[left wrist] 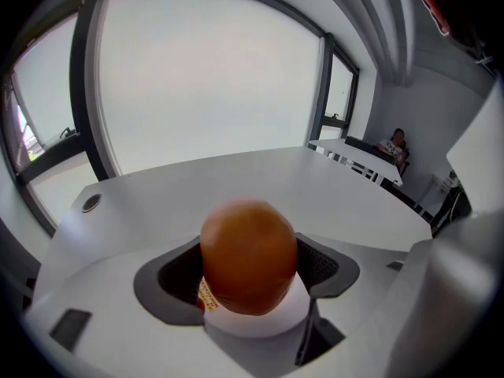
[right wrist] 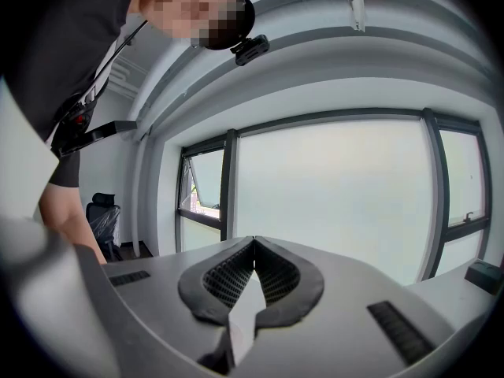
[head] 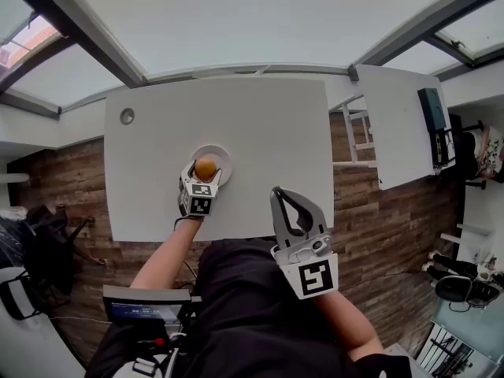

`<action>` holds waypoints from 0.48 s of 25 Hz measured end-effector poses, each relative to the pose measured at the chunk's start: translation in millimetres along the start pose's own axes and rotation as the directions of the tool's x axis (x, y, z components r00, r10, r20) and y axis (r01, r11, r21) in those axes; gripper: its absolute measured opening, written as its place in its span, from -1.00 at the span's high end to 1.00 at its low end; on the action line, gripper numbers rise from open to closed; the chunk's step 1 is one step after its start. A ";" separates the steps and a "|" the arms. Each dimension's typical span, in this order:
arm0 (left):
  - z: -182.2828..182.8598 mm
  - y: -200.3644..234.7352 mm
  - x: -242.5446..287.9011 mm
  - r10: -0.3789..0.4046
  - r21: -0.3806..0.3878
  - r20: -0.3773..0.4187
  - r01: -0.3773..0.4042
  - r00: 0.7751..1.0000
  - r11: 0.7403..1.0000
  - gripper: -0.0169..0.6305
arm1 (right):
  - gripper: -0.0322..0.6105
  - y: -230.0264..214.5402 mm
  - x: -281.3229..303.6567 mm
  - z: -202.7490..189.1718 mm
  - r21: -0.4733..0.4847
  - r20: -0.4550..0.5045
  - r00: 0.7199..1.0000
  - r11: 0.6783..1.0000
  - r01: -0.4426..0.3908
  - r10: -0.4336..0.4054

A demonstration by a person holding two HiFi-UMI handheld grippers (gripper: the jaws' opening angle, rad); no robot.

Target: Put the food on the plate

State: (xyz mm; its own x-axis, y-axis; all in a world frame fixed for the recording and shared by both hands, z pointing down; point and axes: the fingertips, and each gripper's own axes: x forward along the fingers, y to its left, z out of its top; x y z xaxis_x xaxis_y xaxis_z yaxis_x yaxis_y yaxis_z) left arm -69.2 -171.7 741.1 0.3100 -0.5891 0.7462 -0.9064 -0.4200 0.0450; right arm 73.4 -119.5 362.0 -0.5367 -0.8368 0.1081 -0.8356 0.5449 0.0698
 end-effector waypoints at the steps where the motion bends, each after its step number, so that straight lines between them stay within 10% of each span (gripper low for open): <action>1: -0.4 0.7 0.4 0.000 -0.001 0.001 0.000 1.000 1.000 -0.09 | 0.89 -0.1 -0.1 -1.2 0.001 -0.006 1.000 1.000 -0.001 0.001; 12: -2.9 -2.9 2.4 -0.041 -0.032 -0.040 0.040 0.998 0.999 -0.09 | 0.89 2.2 -3.0 -10.0 0.001 -0.044 0.999 1.000 -0.016 0.016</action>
State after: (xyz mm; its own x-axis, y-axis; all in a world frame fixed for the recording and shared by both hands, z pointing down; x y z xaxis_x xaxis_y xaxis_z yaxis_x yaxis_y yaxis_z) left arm -66.6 -169.9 744.7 0.3352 -0.5436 0.7695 -0.9021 -0.4208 0.0957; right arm 74.4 -115.2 371.8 -0.5445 -0.8248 0.1522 -0.8269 0.5583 0.0671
